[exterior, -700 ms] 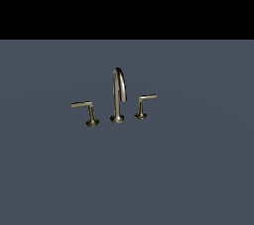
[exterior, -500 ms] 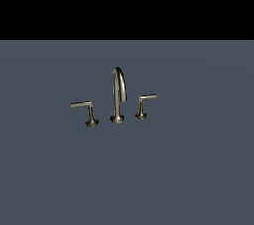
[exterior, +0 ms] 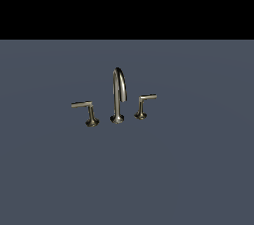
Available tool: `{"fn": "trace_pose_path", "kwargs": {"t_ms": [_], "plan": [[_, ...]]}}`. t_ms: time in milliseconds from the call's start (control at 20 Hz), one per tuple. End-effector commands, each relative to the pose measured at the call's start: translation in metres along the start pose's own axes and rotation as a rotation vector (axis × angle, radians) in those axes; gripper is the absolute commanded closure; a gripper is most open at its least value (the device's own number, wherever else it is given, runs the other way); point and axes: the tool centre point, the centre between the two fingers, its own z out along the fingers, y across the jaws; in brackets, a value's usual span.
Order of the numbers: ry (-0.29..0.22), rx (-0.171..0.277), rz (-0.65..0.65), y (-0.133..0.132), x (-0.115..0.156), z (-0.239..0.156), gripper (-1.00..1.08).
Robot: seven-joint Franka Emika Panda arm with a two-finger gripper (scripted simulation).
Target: Turn on the faucet by rotating a designated handle.
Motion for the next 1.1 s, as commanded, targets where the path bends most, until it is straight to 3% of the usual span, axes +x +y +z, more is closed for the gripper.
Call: {"fn": "trace_pose_path", "kwargs": {"t_ms": [0,1050], "plan": [[-0.001,0.001,0.038,-0.004,0.009,0.011,1.08],[-0.007,0.01,0.514,-0.025,0.13,0.149,1.08]]}}
